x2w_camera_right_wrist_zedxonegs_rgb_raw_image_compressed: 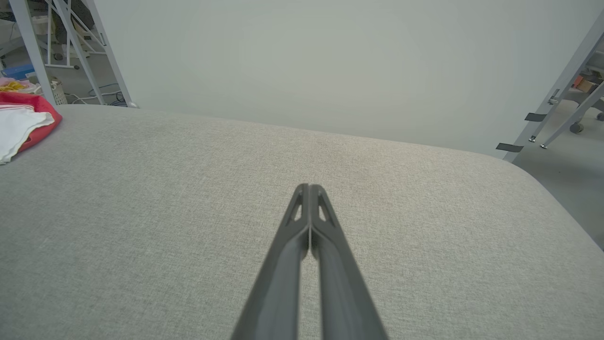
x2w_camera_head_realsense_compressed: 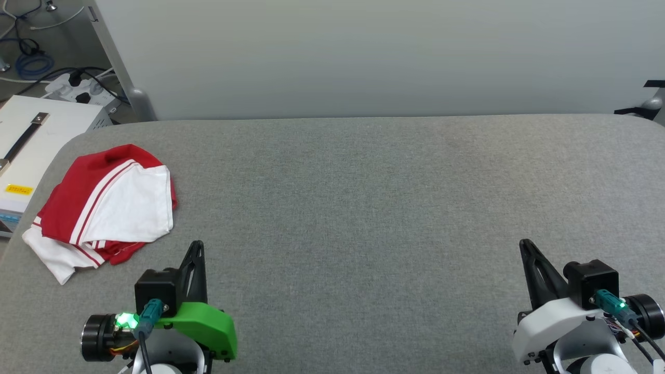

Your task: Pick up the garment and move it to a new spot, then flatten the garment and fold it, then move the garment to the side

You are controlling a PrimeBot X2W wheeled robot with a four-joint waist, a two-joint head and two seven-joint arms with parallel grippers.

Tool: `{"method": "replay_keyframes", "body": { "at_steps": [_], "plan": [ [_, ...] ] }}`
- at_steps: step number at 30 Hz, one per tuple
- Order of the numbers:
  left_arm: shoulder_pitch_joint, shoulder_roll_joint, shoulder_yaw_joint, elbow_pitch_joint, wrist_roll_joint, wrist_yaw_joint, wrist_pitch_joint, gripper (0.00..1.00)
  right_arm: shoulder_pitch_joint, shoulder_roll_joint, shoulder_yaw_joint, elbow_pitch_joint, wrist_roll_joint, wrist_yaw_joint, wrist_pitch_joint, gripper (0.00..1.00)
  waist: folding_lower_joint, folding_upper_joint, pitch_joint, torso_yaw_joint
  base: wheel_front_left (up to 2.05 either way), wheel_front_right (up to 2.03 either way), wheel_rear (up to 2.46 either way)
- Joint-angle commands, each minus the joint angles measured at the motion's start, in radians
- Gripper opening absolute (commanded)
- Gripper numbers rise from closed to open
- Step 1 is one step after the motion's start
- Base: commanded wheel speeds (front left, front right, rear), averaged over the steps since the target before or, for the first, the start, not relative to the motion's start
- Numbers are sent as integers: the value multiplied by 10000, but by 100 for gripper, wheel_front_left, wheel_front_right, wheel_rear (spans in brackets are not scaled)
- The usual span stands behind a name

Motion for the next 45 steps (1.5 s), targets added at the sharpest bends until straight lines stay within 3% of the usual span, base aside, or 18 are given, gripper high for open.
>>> {"method": "replay_keyframes", "body": {
  "at_steps": [1,45],
  "plan": [
    [5,2,0,1,-6,0,0,100,4,0,1,4,8,0,-2,100,0,-1,0,0,0,0,0],
    [67,-14,45,442,-1182,-242,-895,100,-42,4,-73,37,909,-3,-895,100,0,-1,15,-42,0,0,0]
  ]
}}
